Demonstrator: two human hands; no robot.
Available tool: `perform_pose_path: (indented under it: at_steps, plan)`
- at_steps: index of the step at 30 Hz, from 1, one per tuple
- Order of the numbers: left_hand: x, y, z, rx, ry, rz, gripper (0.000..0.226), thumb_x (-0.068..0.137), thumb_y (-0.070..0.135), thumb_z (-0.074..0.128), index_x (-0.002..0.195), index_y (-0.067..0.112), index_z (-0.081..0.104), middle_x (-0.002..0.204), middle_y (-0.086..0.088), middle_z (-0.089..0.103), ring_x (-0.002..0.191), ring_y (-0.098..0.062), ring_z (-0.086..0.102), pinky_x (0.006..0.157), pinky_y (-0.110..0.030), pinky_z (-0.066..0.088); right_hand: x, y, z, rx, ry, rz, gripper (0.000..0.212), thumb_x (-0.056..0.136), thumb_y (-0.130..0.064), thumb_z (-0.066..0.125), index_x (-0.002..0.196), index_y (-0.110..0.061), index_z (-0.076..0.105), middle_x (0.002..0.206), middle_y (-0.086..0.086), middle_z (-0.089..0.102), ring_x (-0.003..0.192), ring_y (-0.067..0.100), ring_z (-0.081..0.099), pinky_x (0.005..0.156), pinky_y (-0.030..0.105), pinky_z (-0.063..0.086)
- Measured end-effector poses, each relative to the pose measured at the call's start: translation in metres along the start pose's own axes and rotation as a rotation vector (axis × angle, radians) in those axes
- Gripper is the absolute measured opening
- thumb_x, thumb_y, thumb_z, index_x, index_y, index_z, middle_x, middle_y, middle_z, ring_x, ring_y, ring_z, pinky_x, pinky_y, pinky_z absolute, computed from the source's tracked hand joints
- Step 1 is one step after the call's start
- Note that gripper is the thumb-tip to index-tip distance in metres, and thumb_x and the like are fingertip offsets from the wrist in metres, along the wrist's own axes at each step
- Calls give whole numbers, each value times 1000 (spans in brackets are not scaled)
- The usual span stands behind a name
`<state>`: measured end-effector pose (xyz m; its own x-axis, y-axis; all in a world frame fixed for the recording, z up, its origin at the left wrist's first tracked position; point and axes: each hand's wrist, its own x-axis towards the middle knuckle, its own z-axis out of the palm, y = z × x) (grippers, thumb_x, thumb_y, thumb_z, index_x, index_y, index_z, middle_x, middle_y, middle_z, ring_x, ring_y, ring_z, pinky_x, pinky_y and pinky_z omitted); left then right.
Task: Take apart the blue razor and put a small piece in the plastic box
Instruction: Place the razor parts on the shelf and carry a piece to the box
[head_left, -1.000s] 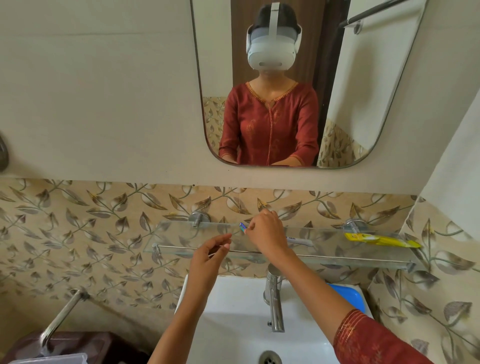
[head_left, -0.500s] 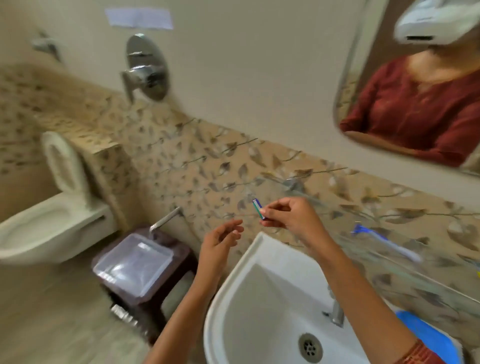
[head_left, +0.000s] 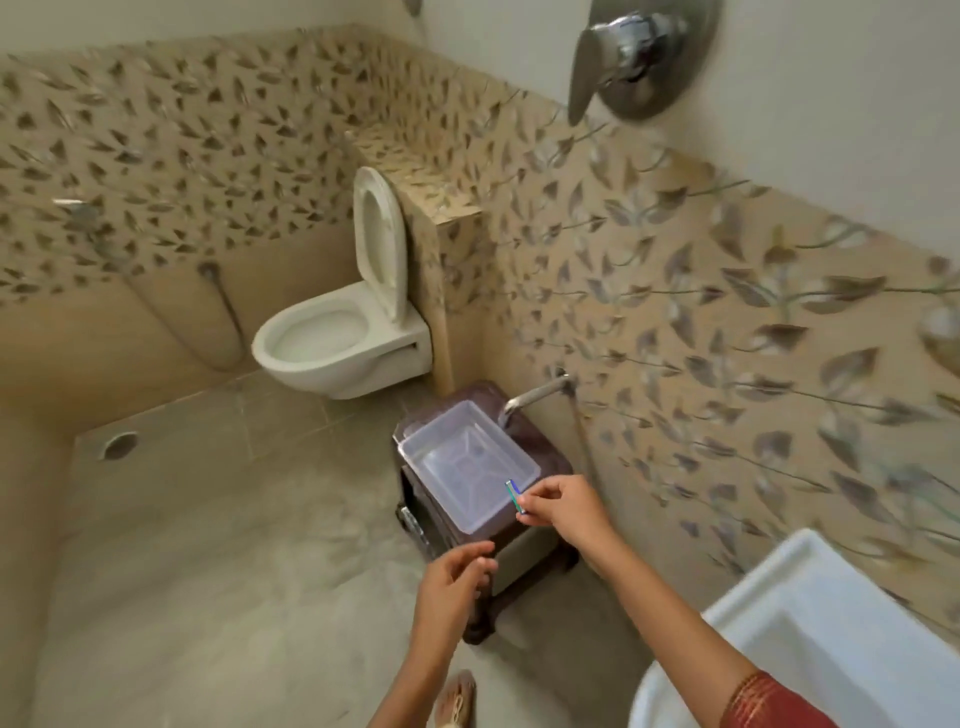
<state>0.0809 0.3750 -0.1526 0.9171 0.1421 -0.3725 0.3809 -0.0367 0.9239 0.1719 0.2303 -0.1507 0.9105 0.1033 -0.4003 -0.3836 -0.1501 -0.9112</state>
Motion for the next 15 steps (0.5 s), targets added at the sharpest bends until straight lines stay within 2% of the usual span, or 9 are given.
perform_pose_path:
  at_steps: [3, 5, 7, 8, 10, 12, 15]
  plan:
    - [59, -8, -13, -32, 26, -58, 13, 79, 5, 57, 84, 10, 68, 63, 5, 66, 48, 5, 56, 48, -7, 42, 68, 23, 27, -67, 46, 70, 28, 74, 2, 66, 52, -16, 64, 59, 6, 64, 52, 14, 64, 68, 29, 57]
    - [104, -12, -19, -25, 38, -72, 16, 69, 19, 55, 79, 20, 68, 66, 6, 68, 55, 6, 60, 54, -6, 45, 111, 39, 44, -97, 59, 112, 28, 75, 0, 66, 53, -17, 63, 57, 4, 64, 50, 9, 64, 60, 22, 56]
    - [149, -18, -22, 0, 29, -94, 18, 76, 18, 55, 88, 15, 68, 73, 4, 68, 61, 8, 62, 58, -5, 45, 151, 54, 57, -130, 73, 148, 27, 76, 0, 65, 55, -17, 62, 56, 2, 64, 47, 5, 64, 53, 16, 52]
    - [169, -22, -23, 16, 24, -111, 16, 82, 13, 55, 93, 13, 67, 76, 3, 68, 63, 7, 62, 59, -5, 45, 168, 62, 62, -145, 85, 167, 27, 77, 0, 64, 56, -17, 61, 56, 1, 64, 47, 4, 63, 55, 16, 53]
    - [206, -30, -25, 56, 22, -138, 17, 86, 8, 53, 92, 17, 66, 79, 1, 69, 67, 1, 62, 62, -10, 45, 199, 81, 70, -187, 112, 201, 28, 77, 0, 64, 56, -17, 60, 56, 2, 63, 47, 6, 62, 64, 26, 55]
    - [237, -41, -27, 77, 23, -152, 15, 85, 11, 54, 89, 22, 64, 84, -3, 69, 77, -11, 62, 69, -19, 45, 225, 100, 77, -267, 132, 230, 24, 77, -3, 64, 57, -14, 61, 59, 8, 64, 53, 14, 60, 67, 34, 51]
    - [270, -60, -30, 83, 29, -184, 15, 84, 14, 56, 86, 26, 63, 89, -8, 69, 83, -20, 61, 74, -26, 46, 256, 130, 84, -447, 144, 246, 9, 77, -10, 65, 70, -4, 67, 78, 17, 69, 71, 26, 60, 68, 31, 44]
